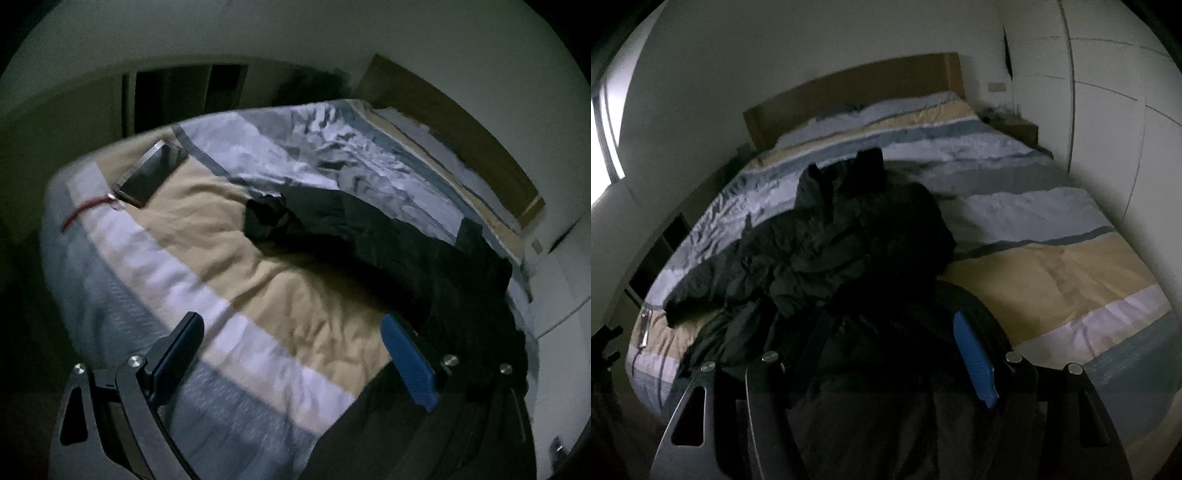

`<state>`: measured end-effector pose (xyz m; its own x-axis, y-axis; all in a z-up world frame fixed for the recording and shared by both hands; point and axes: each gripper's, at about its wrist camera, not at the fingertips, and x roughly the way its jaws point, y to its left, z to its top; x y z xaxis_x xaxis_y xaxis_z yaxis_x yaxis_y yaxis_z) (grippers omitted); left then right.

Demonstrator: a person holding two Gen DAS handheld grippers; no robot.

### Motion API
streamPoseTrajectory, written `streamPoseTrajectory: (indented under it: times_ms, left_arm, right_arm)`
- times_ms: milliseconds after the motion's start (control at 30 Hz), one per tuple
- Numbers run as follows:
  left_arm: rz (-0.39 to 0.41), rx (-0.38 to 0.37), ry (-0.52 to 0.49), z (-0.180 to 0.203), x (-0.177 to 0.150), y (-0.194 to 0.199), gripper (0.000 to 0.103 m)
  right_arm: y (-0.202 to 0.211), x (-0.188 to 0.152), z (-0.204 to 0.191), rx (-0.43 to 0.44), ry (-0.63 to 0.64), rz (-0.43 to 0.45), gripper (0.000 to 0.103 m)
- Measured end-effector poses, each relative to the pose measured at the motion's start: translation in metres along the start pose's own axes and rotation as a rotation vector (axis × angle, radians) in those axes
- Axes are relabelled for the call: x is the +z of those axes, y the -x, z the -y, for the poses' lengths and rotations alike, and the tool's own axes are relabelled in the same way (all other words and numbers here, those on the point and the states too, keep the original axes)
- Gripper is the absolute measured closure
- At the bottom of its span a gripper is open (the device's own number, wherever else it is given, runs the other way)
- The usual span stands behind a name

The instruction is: Fold large clothes

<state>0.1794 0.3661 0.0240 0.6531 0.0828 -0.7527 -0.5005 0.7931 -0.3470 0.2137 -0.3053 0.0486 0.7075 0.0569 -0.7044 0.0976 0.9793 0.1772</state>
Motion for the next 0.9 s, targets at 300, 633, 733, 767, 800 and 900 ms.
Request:
streamPoseTrajectory:
  times_ms: [300, 633, 733, 767, 800, 900]
  left_arm:
    - [-0.106, -0.167, 0.265, -0.006, 0.038, -0.135, 0.006]
    - [-0.119, -0.213, 0.537, -0.027, 0.067, -0.228, 0.013]
    - [-0.114, -0.225, 0.555, -0.028, 0.072, -0.237, 0.045]
    - [-0.108, -0.244, 0.57, -0.029, 0.072, -0.238, 0.06]
    - [-0.105, -0.26, 0.579, -0.03, 0.072, -0.238, 0.066]
    - [-0.09, -0.273, 0.569, -0.024, 0.074, -0.234, 0.083]
  right_arm:
    - [-0.054, 0.003, -0.01, -0.064, 0.033, -0.094, 0.034]
    - [-0.074, 0.018, 0.015, -0.179, 0.001, -0.11, 0.034]
    - [-0.079, 0.02, 0.017, -0.193, -0.001, -0.118, 0.034]
    - [-0.08, 0.019, 0.016, -0.196, 0.004, -0.12, 0.034]
    - [-0.08, 0.019, 0.015, -0.195, 0.011, -0.121, 0.034]
    - [-0.079, 0.018, 0.012, -0.184, 0.019, -0.121, 0.034]
